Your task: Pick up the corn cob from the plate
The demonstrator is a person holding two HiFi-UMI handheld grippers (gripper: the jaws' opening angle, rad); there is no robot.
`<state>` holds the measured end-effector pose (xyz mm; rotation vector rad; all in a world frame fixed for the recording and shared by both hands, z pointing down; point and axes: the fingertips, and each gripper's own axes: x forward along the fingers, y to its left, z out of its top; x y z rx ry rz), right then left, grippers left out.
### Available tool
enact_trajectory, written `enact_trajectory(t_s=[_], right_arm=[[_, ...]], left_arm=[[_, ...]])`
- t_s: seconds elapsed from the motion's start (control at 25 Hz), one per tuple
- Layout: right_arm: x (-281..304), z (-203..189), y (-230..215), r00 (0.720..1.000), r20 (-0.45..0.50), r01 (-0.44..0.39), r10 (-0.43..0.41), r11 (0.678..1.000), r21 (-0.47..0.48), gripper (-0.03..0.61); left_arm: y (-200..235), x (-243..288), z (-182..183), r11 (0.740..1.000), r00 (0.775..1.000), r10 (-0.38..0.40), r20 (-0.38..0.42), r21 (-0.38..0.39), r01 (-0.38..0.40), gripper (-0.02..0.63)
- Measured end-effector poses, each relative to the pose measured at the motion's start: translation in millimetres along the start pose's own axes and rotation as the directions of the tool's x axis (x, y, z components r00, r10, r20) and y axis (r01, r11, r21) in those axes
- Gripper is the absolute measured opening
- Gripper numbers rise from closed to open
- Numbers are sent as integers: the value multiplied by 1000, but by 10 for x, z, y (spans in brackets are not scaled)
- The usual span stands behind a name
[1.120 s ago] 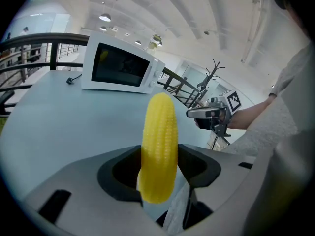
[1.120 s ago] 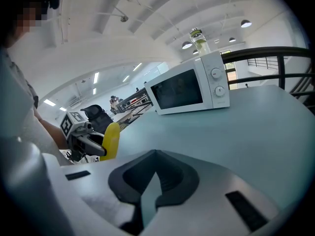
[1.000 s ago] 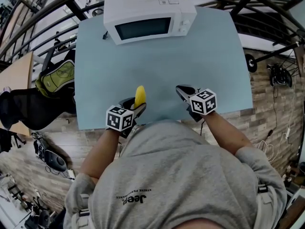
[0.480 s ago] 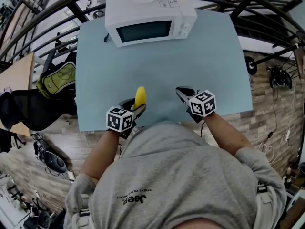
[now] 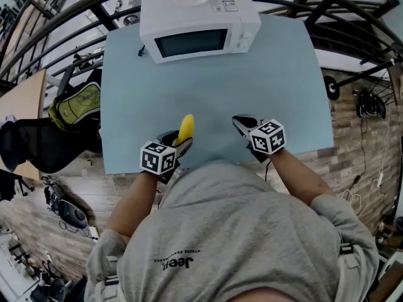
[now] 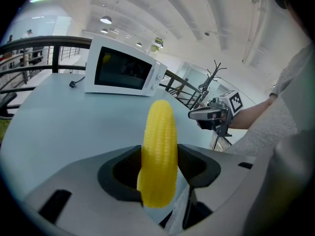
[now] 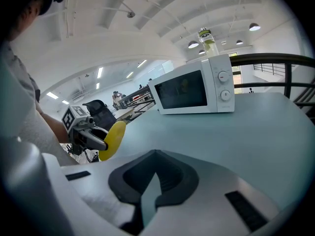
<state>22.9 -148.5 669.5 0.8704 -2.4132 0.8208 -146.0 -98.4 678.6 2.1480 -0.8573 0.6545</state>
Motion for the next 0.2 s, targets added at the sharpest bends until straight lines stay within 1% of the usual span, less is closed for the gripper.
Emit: enact_trajectory(t_s=[0.2], right_arm=[[7, 12, 8, 1000, -5, -6, 6, 1000, -2, 14]], left_arm=[[17, -8, 9, 1000, 1000, 3, -1, -2, -3, 239]])
